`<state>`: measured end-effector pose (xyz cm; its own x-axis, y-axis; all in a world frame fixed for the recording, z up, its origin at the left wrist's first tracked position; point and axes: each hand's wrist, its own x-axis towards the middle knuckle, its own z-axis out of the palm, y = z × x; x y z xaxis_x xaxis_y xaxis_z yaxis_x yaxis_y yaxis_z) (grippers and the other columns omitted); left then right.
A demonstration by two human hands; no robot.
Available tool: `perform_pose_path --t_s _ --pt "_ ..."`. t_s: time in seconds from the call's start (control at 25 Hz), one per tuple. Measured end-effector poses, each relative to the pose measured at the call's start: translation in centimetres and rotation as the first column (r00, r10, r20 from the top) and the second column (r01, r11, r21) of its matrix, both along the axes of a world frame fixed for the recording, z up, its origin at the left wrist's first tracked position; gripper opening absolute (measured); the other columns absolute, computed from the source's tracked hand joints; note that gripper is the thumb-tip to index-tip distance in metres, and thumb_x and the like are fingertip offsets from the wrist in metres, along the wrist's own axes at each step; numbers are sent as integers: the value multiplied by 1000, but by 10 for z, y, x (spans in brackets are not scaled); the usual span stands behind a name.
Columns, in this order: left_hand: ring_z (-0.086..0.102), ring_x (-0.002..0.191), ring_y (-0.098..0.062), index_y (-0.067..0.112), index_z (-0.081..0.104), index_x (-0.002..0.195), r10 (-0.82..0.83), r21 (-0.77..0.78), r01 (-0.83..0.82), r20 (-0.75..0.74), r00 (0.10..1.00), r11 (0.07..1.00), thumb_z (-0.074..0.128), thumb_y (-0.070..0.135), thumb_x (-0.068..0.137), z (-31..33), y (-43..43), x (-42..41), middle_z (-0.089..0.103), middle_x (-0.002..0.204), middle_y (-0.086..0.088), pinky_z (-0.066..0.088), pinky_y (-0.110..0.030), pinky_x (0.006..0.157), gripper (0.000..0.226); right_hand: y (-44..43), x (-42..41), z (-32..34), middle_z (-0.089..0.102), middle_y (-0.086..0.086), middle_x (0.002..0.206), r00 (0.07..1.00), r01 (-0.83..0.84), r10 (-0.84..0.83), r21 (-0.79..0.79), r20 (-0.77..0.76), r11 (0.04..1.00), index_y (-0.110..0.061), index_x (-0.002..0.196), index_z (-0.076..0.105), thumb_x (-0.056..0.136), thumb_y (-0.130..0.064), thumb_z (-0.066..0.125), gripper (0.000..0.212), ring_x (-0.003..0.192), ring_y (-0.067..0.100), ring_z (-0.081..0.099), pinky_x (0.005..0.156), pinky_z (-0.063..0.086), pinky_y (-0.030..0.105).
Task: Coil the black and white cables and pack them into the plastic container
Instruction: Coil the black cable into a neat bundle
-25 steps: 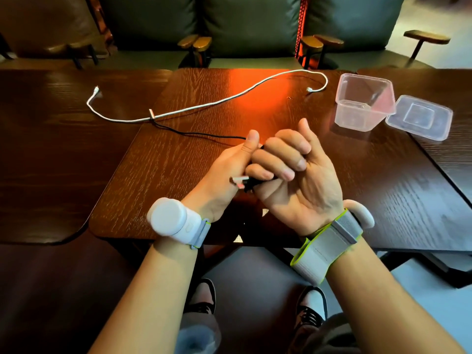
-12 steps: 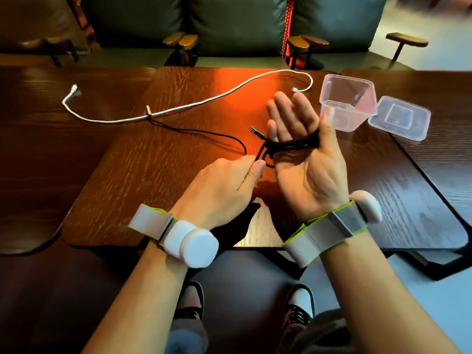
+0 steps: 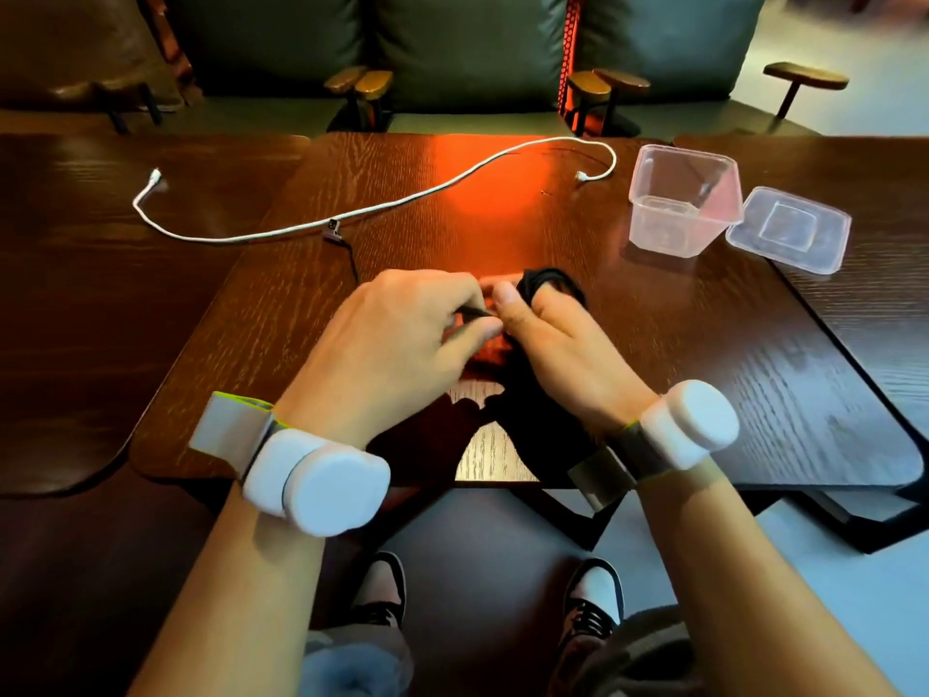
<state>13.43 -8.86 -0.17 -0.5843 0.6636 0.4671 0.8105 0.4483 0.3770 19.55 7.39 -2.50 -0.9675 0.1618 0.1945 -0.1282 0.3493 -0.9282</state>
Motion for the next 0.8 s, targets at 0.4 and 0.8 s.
perform_pose_path --t_s 0.4,0.8 --pt "59 119 -12 15 58 125 -275 433 162 213 938 887 57 41 92 -15 10 0 62 127 1 55 -32 90 42 -15 8 11 30 -6 47 933 -223 352 -650 73 726 -21 53 41 86 -71 30 61 43 15 22 56 13 42" --pt "65 73 -14 18 53 95 -127 368 20 270 954 930 48 58 92 -19 10 2 63 75 5 51 -32 64 41 -22 5 12 29 -2 39 961 -12 176 -606 212 795 -19 47 40 98 -63 29 68 37 15 24 51 36 30"
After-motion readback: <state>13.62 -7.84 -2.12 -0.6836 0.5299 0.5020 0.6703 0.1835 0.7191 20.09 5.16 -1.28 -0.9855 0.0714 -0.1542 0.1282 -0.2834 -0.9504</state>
